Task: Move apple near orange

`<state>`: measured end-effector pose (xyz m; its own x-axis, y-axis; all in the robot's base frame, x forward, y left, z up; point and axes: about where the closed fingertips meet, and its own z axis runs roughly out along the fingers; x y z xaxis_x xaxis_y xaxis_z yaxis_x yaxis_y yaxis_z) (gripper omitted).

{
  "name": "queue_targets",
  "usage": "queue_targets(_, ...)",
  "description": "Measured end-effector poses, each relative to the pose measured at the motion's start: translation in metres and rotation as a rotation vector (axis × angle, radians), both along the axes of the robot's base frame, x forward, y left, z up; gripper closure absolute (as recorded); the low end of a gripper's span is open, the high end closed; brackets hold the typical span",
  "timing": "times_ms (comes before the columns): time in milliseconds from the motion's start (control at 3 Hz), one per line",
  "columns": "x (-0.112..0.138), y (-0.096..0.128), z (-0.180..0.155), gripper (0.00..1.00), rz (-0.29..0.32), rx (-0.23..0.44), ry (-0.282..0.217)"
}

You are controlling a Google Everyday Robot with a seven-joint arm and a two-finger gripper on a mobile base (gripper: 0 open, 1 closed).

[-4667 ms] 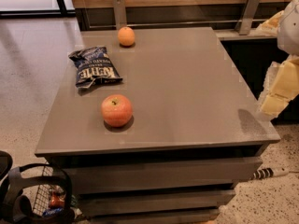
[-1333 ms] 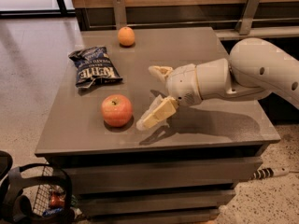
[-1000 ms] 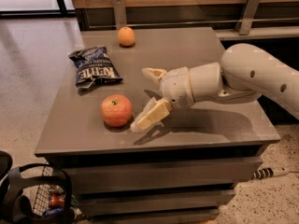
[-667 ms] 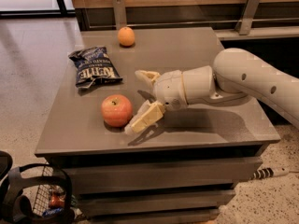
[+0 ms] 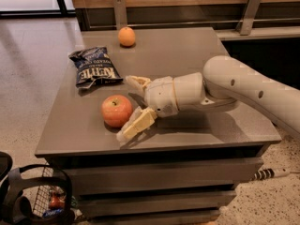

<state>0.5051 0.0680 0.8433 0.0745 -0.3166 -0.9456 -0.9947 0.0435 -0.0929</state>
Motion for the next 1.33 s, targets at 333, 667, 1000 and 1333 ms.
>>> queue_targets(333,-0.0044,0.01,-0.0046,0.18,0.023,0.006,-0.001)
queue_targets(667,-0.0061,0.0136,-0.0055,0.41,0.031,0.007,-0.001)
queue_targets(1000,-0.0071,0.0156,-0.005,0.64,0.035,0.007,-0.002)
queue_targets(1333,-0.0081,0.0176,-0.0046,0.87,0.039,0.007,-0.003)
